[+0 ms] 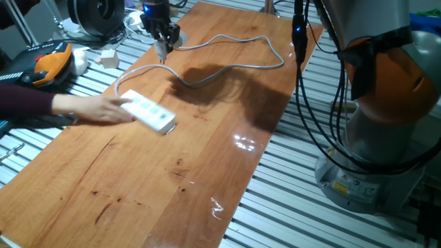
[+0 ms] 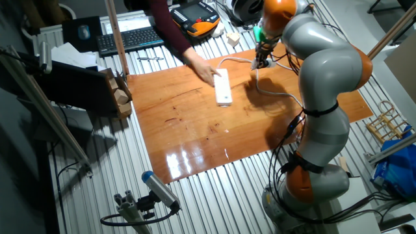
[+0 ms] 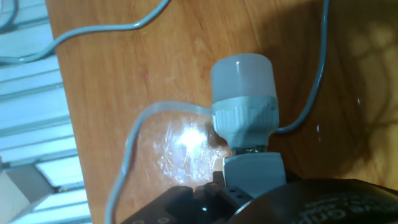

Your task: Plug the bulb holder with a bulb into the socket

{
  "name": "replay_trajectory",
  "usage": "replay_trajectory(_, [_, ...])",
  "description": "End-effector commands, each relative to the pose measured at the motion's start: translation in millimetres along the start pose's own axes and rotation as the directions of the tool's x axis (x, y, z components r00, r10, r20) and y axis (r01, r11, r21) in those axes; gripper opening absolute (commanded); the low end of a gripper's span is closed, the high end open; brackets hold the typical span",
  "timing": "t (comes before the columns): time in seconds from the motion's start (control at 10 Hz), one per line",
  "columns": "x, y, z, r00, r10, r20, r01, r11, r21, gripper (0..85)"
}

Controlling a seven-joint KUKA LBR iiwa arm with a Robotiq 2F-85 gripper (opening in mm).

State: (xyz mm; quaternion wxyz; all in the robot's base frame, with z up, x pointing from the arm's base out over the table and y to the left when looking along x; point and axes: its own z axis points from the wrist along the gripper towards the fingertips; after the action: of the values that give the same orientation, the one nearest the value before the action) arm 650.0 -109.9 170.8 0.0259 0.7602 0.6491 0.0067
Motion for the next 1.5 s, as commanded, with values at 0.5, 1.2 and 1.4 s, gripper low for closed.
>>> replay_trajectory(0.5, [2.8,9.0,6.3,0.997,-0.038,0.064,0.041,0.998,-0.04,0.0])
replay_trajectory(1.2, [0.9,14.2,7.2,0.999,-0.036,0.017,0.036,0.999,0.011,0.0])
replay_trajectory(1.4, [4.1,14.9,8.7,0.999,-0.028,0.035,0.028,1.0,0.01,0.0])
